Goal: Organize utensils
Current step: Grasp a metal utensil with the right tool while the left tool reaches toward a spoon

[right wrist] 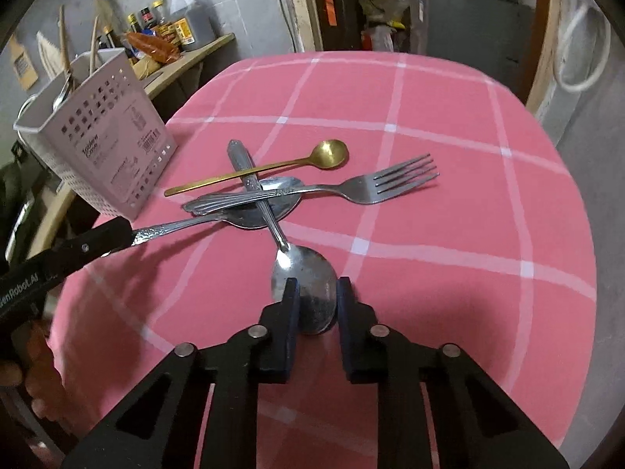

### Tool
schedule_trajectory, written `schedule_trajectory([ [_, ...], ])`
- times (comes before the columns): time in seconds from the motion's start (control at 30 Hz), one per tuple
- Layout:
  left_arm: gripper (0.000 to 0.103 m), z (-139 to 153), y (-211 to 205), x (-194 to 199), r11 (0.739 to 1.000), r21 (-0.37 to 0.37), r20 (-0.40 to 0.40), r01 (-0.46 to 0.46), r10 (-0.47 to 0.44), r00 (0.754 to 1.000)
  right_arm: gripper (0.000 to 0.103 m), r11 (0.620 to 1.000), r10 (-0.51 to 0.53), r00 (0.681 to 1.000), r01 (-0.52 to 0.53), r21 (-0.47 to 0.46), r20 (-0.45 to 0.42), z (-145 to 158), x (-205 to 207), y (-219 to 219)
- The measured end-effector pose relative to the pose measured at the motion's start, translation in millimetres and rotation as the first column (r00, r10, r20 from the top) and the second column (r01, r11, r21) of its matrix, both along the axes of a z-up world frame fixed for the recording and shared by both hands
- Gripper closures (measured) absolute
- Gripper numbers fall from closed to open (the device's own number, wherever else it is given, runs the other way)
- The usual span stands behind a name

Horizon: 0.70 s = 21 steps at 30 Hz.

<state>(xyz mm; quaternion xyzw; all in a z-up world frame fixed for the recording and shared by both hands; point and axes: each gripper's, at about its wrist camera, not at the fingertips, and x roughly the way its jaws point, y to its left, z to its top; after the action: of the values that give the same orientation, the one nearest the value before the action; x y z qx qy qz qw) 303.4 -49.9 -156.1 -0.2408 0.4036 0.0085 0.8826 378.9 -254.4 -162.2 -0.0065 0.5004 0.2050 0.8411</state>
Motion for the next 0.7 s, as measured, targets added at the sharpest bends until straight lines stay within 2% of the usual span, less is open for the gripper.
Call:
schedule_trajectory([
  [0.07, 0.084, 2.0, 0.1, -2.4, 1.000, -0.024, 0.006, 0.004, -0.004, 1.000, 0.095, 0.999, -0.021, 1.000, 0.021, 0.034, -0.013, -1.1, -1.9, -4.6],
  [0.2, 0.089, 6.1, -0.8, -9.6, 0.998, -0.062, 0.008, 0.029, -0.028, 1.000, 0.100, 0.993, -0.059, 0.998, 0.063, 0.102, -0.038, -1.0, -10.3, -13.1],
  [0.47, 0.094, 1.6, -9.6, -27.0, 0.984, -0.153, -0.019, 0.096, -0.100, 0.995, 0.101, 0.987, -0.106, 0.993, 0.110, 0.115, -0.041, 9.3, -39.7, -25.8],
  [0.7, 0.098, -8.0, -21.2, -54.4, 0.968, -0.177, -0.061, 0.177, -0.191, 0.980, 0.102, 0.978, -0.169, 0.979, 0.181, 0.104, -0.114, 4.0, -84.7, -49.5],
])
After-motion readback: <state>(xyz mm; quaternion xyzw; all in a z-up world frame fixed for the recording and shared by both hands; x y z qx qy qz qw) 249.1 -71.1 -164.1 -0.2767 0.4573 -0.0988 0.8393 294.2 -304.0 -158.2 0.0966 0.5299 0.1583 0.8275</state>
